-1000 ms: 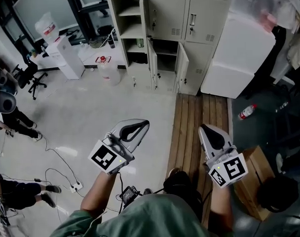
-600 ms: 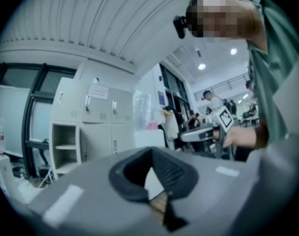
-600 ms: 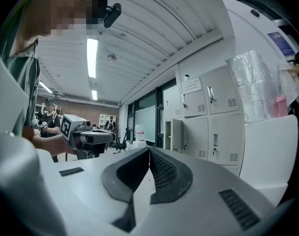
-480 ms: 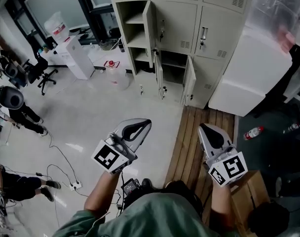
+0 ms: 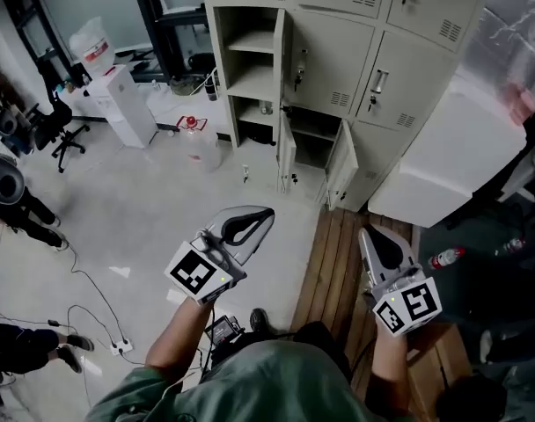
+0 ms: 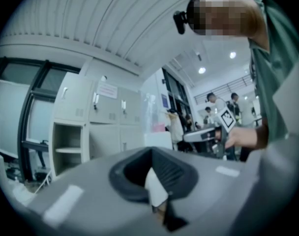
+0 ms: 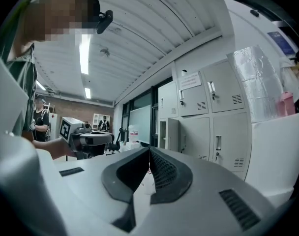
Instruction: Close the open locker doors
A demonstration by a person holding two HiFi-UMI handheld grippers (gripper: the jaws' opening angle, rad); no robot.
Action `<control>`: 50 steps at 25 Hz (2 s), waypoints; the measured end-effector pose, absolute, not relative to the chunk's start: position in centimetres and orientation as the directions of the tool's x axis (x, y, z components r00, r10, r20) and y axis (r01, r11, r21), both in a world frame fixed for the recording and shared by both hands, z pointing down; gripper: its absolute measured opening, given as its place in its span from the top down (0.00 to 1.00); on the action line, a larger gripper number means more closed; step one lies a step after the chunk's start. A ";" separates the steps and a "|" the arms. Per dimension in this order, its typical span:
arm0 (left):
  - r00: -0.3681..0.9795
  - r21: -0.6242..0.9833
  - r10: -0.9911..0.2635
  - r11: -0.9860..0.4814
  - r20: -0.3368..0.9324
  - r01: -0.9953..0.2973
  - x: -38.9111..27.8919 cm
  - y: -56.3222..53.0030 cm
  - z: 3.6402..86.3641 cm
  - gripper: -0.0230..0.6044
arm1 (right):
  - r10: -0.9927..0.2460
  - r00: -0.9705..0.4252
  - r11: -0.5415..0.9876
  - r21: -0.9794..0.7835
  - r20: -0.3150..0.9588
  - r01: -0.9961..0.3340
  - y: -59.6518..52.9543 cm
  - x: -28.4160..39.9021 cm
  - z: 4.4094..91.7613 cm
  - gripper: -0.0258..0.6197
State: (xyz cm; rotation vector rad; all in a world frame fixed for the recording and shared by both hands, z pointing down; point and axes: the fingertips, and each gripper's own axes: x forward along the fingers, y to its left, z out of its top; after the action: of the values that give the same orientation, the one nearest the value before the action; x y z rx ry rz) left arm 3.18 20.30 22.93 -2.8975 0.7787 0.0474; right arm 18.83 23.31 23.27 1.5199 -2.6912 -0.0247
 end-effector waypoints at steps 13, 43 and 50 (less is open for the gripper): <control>0.881 -0.111 -0.470 -0.874 -0.049 -0.473 3.4 10.1 23.7 0.96 | -0.861 -0.504 0.508 0.054 0.064 -0.860 13.6 18.3 22.7 0.95; 0.742 -0.113 -0.670 -0.736 -0.016 -0.667 3.4 -11.9 25.9 0.96 | -0.685 -0.724 0.726 -0.008 0.084 -0.687 -11.6 15.3 27.1 0.95; 0.769 -0.096 -0.639 -0.765 0.000 -0.637 -0.6 -15.1 26.6 0.96 | -0.654 -0.752 0.755 0.010 0.081 -0.656 -15.7 9.8 27.6 0.95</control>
State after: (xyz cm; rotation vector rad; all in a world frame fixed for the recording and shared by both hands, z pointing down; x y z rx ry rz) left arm -0.63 -15.05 26.63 -2.8686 1.0371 -0.0498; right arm 9.82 -15.71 27.57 1.0723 -2.8676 0.0289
